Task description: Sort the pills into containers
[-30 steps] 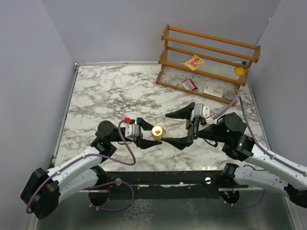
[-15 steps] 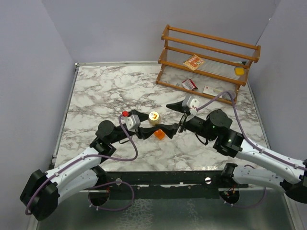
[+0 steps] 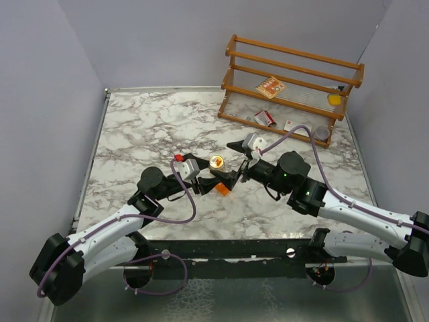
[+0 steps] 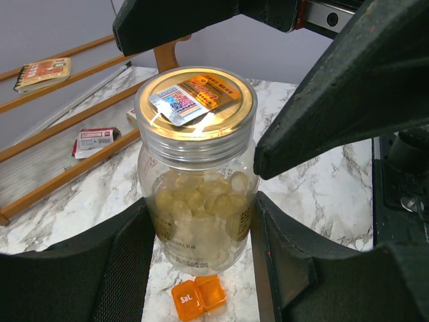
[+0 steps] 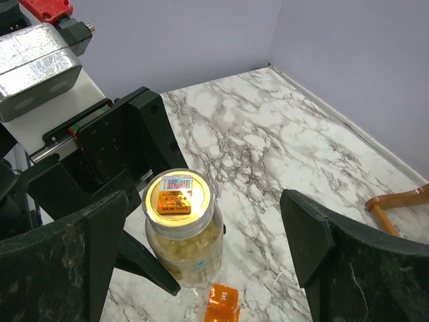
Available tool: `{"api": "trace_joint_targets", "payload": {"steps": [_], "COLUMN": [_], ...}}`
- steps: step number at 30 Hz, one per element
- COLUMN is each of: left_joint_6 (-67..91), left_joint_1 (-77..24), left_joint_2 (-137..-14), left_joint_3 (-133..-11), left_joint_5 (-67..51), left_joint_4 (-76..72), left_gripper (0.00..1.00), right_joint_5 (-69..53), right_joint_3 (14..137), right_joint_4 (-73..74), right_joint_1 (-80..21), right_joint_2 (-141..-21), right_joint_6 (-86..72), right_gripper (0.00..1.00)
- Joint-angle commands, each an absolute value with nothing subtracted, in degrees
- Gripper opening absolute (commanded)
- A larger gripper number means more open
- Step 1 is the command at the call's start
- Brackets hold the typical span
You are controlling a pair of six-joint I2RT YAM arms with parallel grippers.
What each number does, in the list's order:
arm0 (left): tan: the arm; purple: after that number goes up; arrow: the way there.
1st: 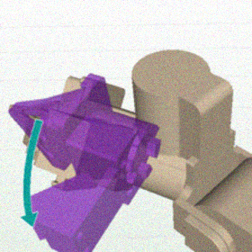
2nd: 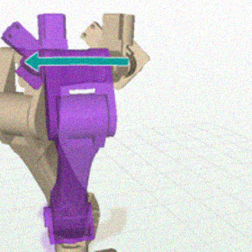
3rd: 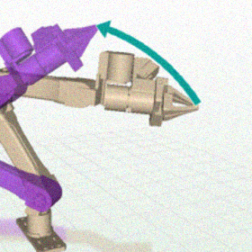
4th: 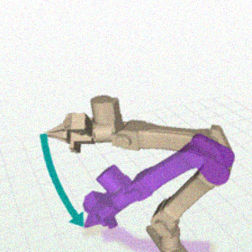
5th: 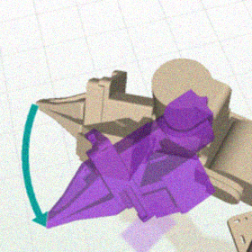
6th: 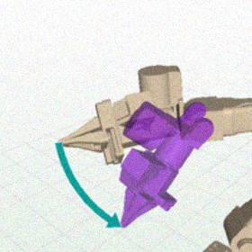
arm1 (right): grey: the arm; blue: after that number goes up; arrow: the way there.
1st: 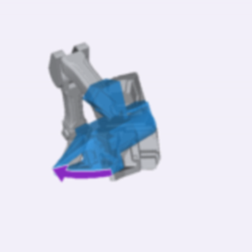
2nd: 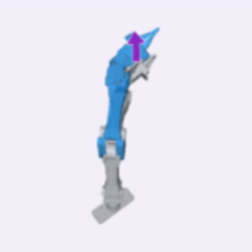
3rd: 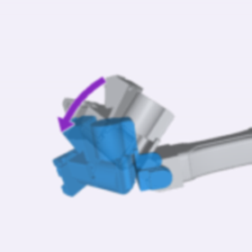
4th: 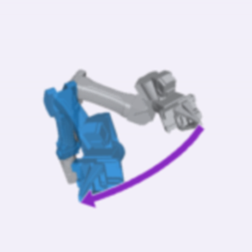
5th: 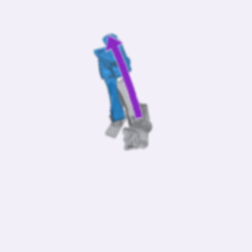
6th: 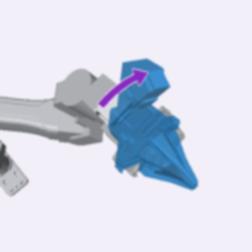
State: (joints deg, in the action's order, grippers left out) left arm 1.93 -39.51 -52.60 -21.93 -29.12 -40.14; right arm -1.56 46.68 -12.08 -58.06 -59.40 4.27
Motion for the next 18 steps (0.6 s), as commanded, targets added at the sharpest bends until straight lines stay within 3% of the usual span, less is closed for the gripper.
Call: {"api": "trace_joint_targets", "payload": {"steps": [1, 18], "left_joint_6": [1.7, 1.9], "left_joint_1": [-39.8, -39.8], "left_joint_2": [-51.5, -49.7], "left_joint_3": [-22.9, -21.9], "left_joint_5": [-30.7, -31.3], "left_joint_4": [-41.4, -41.4], "left_gripper": [0.0, 0.0], "right_joint_5": [-1.0, 0.4], "right_joint_3": [47.5, 45.5], "right_joint_4": [-16.0, -19.2], "right_joint_1": [-58.4, -58.4], "right_joint_2": [-59.9, -60.9], "right_joint_6": [4.4, 3.1], "right_gripper": [0.98, 0.96]}}
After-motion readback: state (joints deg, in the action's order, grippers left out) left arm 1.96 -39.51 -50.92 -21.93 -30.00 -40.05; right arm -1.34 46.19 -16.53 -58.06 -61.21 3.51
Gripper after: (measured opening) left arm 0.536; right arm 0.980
